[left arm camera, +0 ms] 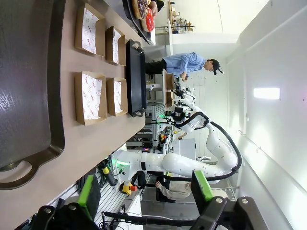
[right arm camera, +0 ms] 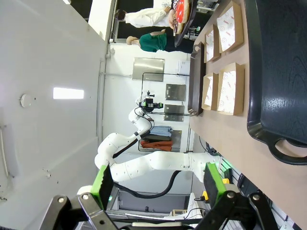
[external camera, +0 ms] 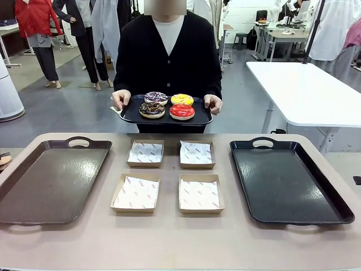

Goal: Individually package the donuts and arrange them on the tray.
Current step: Pick up one Paper togo box.

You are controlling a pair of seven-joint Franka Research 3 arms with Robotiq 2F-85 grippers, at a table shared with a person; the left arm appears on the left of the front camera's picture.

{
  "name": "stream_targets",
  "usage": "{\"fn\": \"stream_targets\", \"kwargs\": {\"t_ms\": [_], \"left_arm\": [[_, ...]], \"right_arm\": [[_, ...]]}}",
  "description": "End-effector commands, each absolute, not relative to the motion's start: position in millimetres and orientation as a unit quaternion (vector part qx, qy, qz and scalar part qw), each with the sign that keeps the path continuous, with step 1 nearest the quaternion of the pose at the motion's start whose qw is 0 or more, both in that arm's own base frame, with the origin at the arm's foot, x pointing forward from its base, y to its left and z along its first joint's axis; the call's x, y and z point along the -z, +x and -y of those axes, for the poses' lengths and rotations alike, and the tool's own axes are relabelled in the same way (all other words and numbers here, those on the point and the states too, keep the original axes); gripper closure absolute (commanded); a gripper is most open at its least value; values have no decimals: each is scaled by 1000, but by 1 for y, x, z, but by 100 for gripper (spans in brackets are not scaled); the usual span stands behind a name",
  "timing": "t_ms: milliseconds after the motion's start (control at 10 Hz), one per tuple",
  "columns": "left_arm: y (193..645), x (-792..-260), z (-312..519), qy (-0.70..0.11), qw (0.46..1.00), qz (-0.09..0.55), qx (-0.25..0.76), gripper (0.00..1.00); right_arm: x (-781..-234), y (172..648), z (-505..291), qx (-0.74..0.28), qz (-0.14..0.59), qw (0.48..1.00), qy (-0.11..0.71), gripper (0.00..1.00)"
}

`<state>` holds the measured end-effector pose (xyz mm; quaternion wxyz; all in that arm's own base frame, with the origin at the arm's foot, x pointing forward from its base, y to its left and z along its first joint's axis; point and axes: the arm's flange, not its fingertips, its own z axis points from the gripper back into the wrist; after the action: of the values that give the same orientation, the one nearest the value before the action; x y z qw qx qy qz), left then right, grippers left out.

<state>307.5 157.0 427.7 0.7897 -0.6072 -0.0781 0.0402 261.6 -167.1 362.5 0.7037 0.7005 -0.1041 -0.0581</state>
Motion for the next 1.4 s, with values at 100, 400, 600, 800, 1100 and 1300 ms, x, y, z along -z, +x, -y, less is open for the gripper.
{"fn": "stream_targets", "kwargs": {"t_ms": [100, 400, 600, 800, 1100, 1300], "left_arm": [[308, -430, -158, -613, 785, 85, -39, 0], [308, -430, -158, -613, 785, 85, -39, 0], [308, -430, -158, -613, 785, 85, -39, 0], [308, -430, -158, -613, 785, 85, -39, 0], [308, -430, -158, -613, 785, 85, -39, 0], [307, -428, -157, -607, 790, 78, -40, 0]], "right_arm": [[-363, 260, 167, 55, 108, 698, 705, 0], [-363, 260, 167, 55, 108, 698, 705, 0], [-363, 260, 167, 55, 108, 698, 705, 0], [-363, 260, 167, 55, 108, 698, 705, 0], [-363, 260, 167, 55, 108, 698, 705, 0], [-363, 260, 167, 55, 108, 698, 705, 0]]}}
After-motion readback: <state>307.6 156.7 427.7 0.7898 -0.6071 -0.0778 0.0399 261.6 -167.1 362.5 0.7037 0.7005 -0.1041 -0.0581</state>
